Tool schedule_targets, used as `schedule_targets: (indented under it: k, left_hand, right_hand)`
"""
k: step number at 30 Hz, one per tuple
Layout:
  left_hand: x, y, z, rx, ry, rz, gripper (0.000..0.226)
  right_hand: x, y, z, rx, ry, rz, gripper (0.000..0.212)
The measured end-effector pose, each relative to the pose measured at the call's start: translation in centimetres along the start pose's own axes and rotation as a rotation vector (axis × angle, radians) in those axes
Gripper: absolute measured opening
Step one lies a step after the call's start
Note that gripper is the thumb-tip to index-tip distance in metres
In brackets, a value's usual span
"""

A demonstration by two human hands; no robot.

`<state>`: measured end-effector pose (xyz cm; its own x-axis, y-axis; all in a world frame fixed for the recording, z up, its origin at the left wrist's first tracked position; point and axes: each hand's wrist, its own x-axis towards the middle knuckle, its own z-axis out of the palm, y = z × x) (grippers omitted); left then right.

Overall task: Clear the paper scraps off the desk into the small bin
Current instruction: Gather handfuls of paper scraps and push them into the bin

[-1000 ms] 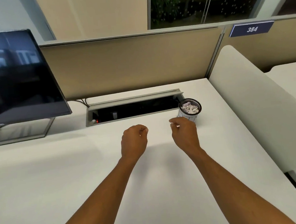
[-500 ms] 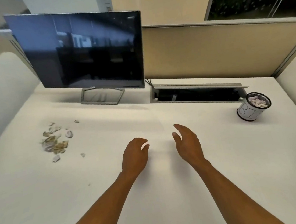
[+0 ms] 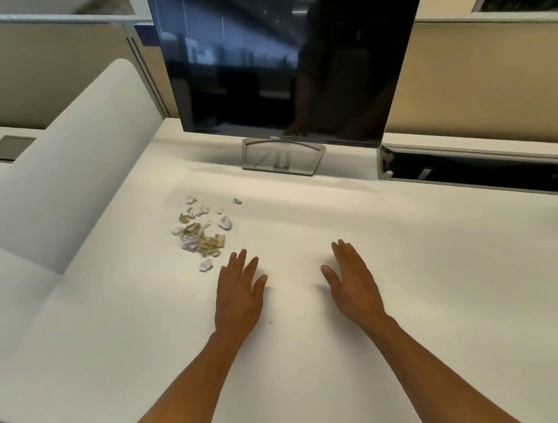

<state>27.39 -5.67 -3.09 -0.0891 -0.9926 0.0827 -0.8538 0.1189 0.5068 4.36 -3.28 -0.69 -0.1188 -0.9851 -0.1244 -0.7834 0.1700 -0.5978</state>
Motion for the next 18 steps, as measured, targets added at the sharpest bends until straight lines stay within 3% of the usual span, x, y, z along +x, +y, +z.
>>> schedule_targets:
  k: [4,9,18]
  left_hand:
    - [0.4,-4.2,-1.3,0.048,0.022,-0.021,0.055]
    - [0.7,-8.0,-2.6,0.045,0.033,-0.08,0.059]
    - [2.7,-10.7,-2.7,0.04,0.059,-0.135,0.06]
  right_hand:
    - [-1.5,-2.4,3.8,-0.048,-0.069,-0.034,0.07]
    - [-4.3,-4.7,8.4,-0.336,-0.192,-0.144,0.084]
    - [-1.1,-8.8,11.7,-0.448,-0.142,-0.138,0.091]
